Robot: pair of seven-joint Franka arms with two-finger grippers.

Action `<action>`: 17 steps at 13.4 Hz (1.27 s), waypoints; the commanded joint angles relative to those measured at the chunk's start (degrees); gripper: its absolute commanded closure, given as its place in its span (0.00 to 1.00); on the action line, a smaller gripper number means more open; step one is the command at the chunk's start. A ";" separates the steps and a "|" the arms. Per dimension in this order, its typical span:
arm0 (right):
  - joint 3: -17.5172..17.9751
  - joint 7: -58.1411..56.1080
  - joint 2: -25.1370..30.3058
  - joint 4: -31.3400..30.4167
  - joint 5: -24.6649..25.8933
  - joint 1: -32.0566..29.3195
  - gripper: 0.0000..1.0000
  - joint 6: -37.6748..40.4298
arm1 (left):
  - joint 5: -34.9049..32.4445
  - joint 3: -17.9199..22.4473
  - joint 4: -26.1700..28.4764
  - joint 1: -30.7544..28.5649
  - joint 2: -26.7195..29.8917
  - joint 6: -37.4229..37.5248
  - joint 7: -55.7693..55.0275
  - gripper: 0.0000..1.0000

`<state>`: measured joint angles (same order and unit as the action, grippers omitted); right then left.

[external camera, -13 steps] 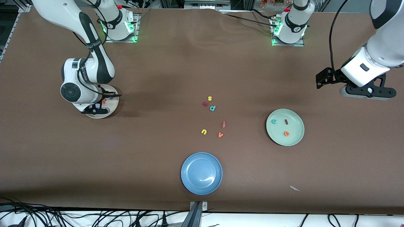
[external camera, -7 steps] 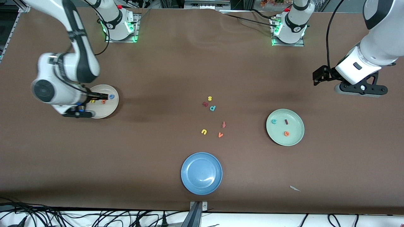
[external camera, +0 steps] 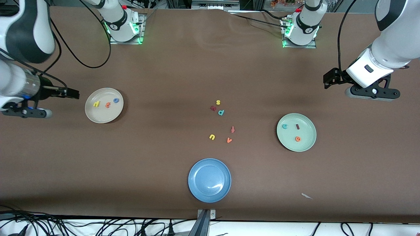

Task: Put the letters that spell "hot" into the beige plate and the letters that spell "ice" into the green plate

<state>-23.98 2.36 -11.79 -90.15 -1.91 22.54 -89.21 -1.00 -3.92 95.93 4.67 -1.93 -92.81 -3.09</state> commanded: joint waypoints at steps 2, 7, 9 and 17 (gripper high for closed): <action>0.08 -0.34 1.95 0.59 0.06 0.05 0.01 1.15 | 0.91 -0.12 0.67 -0.28 0.88 -0.18 0.54 0.00; 0.08 -0.43 1.86 0.50 1.11 0.31 0.00 0.62 | 0.83 -0.12 0.49 -0.10 0.61 -0.27 0.37 0.00; 0.25 -0.34 1.95 0.50 0.50 0.40 0.00 0.18 | 0.83 -0.21 0.49 -0.10 0.61 -0.27 0.37 0.00; 25.45 2.38 2.39 0.50 4.19 -23.39 0.01 -2.81 | 0.83 -0.21 0.23 0.34 0.61 -0.27 0.19 0.00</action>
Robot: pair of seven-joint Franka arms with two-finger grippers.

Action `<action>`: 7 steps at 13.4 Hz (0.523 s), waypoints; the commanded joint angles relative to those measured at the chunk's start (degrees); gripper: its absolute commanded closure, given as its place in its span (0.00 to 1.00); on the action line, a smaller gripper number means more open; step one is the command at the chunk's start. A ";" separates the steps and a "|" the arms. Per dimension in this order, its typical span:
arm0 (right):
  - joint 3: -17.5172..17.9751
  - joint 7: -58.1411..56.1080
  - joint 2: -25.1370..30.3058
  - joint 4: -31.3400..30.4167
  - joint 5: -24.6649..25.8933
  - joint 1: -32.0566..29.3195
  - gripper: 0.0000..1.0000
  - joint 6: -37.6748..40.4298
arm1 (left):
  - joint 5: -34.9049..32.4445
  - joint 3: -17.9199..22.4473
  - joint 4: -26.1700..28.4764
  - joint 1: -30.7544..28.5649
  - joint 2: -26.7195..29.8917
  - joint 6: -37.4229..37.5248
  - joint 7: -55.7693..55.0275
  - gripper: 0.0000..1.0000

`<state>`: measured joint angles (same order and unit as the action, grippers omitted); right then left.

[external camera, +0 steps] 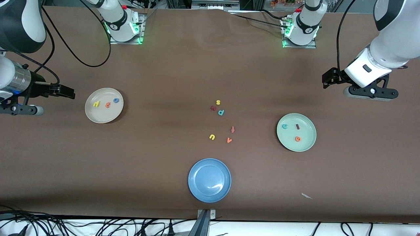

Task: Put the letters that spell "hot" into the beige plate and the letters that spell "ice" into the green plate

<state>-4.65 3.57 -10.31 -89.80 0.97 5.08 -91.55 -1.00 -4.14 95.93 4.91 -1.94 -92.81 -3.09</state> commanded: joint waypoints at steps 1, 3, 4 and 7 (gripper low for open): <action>8.40 1.18 0.90 0.15 1.40 -7.87 0.01 -0.47 | 0.83 0.01 0.13 0.18 0.62 -0.27 0.19 0.00; 9.13 1.18 1.77 -0.90 1.49 -8.68 0.01 -1.69 | 0.83 0.09 0.13 0.10 0.54 -0.27 0.19 0.00; 9.30 1.18 2.56 -2.38 1.49 -9.21 0.01 -3.62 | 0.83 0.10 0.13 0.10 0.54 -0.27 0.28 0.00; 13.07 1.09 3.10 -3.10 1.67 -12.63 0.00 -4.69 | 0.83 0.09 0.13 0.18 0.45 -0.27 0.28 0.00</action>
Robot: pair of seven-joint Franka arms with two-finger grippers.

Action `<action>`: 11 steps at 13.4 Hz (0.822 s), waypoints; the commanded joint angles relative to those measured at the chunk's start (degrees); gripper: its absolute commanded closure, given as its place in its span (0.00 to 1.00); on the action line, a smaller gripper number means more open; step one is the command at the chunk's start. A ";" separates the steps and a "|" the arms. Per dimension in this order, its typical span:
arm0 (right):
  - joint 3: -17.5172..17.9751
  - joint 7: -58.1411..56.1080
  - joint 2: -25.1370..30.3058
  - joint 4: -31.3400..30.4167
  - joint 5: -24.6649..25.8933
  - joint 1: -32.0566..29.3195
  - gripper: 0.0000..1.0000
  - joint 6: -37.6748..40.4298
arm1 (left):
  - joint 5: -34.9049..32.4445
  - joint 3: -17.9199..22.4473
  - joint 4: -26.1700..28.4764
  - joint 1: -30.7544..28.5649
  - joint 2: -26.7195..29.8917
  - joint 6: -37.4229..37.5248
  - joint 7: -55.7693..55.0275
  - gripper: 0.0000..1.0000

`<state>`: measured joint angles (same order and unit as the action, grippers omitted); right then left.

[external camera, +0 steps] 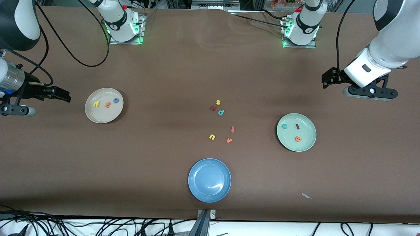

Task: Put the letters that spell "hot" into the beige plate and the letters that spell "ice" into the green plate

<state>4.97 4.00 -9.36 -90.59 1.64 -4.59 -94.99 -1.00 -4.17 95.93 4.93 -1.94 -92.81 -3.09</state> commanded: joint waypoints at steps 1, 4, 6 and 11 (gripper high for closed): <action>3.47 1.36 2.24 -2.31 1.18 -2.53 0.00 -0.56 | 0.83 0.04 0.13 0.08 0.53 -0.27 0.28 0.00; -1.09 5.14 2.24 -2.14 1.18 2.04 0.00 0.24 | 0.83 0.12 -0.04 0.17 0.45 -0.35 0.19 0.00; -1.01 5.23 2.24 -2.05 1.09 2.04 0.00 0.50 | 0.83 0.04 0.05 0.17 0.45 -0.35 0.19 0.00; -0.92 5.14 2.24 -1.79 0.74 2.13 0.00 1.30 | 0.83 0.12 -0.04 0.17 0.45 -0.35 0.19 0.00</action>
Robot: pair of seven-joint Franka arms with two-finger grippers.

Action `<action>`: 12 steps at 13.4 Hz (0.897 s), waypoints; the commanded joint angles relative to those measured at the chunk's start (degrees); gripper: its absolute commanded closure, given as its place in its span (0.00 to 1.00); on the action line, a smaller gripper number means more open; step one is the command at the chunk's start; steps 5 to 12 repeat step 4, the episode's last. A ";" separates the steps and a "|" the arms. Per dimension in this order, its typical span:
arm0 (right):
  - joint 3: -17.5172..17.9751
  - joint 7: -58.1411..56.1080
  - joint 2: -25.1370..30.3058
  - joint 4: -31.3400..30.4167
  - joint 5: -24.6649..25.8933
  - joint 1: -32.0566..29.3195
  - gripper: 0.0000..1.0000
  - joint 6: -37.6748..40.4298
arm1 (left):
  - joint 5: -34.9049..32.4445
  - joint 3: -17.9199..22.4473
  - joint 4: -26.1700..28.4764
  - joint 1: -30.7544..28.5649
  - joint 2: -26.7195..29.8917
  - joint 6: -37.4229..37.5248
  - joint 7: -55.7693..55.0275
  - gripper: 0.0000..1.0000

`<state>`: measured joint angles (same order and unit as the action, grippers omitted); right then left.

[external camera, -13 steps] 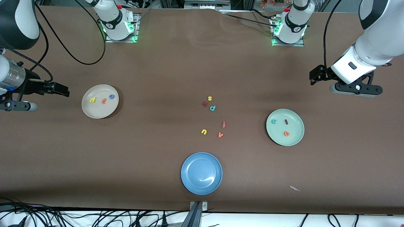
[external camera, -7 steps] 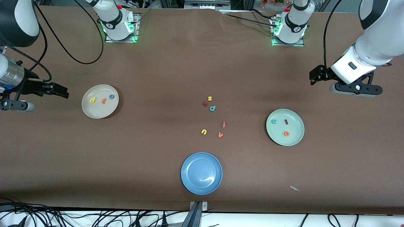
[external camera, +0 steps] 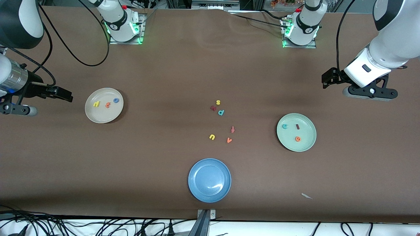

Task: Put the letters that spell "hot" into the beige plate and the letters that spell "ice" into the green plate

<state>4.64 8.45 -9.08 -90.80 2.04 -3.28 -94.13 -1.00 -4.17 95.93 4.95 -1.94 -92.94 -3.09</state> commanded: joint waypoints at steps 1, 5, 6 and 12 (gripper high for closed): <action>-0.60 0.60 1.97 -1.49 0.33 0.82 0.00 0.44 | 0.83 0.13 -0.04 0.15 0.45 -0.23 0.19 0.00; -0.78 0.69 1.88 -1.49 0.24 0.73 0.00 0.35 | 0.83 0.13 -0.04 0.15 0.45 -0.23 0.10 0.00; -0.78 0.69 1.88 -1.49 0.24 0.73 0.00 0.35 | 0.83 0.13 -0.04 0.15 0.45 -0.23 0.10 0.00; -0.78 0.69 1.88 -1.49 0.24 0.73 0.00 0.35 | 0.83 0.13 -0.04 0.15 0.45 -0.23 0.10 0.00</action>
